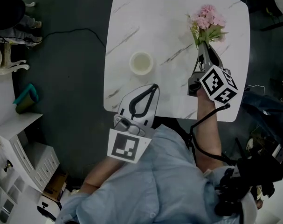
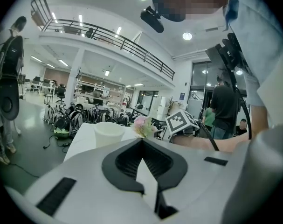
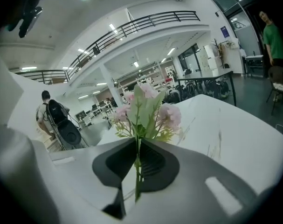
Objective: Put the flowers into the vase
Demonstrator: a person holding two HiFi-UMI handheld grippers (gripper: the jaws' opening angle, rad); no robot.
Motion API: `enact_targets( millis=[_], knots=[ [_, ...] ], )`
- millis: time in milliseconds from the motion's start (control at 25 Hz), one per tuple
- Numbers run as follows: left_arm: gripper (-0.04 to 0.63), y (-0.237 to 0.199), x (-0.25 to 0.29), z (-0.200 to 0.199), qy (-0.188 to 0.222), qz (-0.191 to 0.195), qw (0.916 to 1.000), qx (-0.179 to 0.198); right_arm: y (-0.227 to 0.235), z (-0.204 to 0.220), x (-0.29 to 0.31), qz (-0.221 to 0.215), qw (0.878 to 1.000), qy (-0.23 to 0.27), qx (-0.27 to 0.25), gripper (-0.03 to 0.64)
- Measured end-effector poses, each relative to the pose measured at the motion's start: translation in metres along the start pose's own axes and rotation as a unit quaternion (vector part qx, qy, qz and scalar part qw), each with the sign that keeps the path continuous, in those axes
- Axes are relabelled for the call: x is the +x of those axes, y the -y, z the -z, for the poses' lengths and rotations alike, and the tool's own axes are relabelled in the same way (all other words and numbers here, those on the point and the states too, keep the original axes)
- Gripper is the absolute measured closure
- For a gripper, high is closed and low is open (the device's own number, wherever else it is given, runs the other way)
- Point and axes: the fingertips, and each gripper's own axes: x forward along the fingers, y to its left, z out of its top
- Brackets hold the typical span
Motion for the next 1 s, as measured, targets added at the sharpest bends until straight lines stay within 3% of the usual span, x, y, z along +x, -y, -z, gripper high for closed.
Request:
enact_targets(
  millis=[280, 520, 720, 1000],
  knots=[
    [0.592, -0.007, -0.033, -0.017, 0.04, -0.025, 0.9989, 0.004, -0.06, -0.047, -0.036, -0.067, 0.996, 0.059, 0.003, 0.603],
    [0.592, -0.02, -0.054, -0.043, 0.09, -0.044, 0.995, 0.008, -0.126, -0.09, -0.054, -0.137, 0.985, 0.108, -0.006, 0.603],
    [0.592, -0.026, -0.072, -0.062, 0.125, -0.062, 0.9901, 0.017, -0.166, -0.108, -0.064, -0.174, 0.976, 0.13, -0.019, 0.603],
    [0.592, -0.078, -0.104, -0.08, 0.157, -0.1, 0.9822, 0.028, -0.242, -0.116, -0.047, -0.221, 0.962, 0.152, -0.042, 0.603]
  ],
)
